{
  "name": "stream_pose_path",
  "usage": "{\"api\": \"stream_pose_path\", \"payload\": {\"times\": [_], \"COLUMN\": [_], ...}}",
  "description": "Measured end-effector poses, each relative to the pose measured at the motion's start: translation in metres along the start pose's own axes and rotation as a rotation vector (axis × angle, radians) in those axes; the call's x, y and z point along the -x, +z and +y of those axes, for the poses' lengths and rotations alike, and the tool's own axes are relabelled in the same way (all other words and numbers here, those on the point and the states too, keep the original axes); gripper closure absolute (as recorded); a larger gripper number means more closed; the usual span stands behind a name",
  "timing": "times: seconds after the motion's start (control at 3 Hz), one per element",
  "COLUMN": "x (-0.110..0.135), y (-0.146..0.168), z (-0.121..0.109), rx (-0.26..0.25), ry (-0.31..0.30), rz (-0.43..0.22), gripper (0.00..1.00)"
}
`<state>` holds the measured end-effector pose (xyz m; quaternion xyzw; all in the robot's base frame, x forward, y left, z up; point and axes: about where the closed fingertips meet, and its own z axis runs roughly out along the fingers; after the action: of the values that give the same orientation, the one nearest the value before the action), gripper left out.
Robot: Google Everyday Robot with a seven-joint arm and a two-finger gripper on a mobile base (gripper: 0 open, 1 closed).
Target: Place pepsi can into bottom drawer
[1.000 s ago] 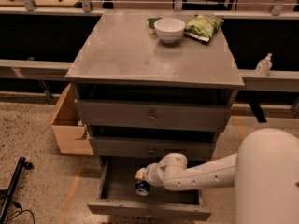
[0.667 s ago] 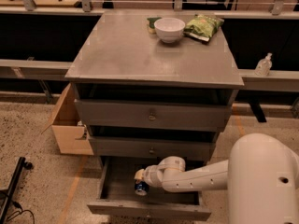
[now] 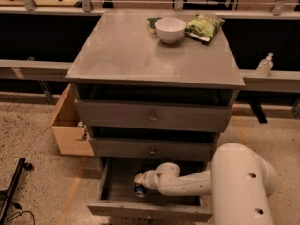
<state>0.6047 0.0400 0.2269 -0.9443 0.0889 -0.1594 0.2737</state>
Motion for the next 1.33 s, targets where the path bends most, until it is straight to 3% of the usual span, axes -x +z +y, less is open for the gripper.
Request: {"api": "stream_pose_path", "payload": {"times": [0.33, 0.67, 1.33], "x": [0.002, 0.003, 0.007], "y": [0.021, 0.036, 0.048], "z": [0.013, 0.022, 0.034], "rx": [0.016, 0.046, 0.113], "ry": [0.004, -0.004, -0.015], "rz": [0.002, 0.006, 0.02], "gripper": [1.0, 0.83, 0.36]}}
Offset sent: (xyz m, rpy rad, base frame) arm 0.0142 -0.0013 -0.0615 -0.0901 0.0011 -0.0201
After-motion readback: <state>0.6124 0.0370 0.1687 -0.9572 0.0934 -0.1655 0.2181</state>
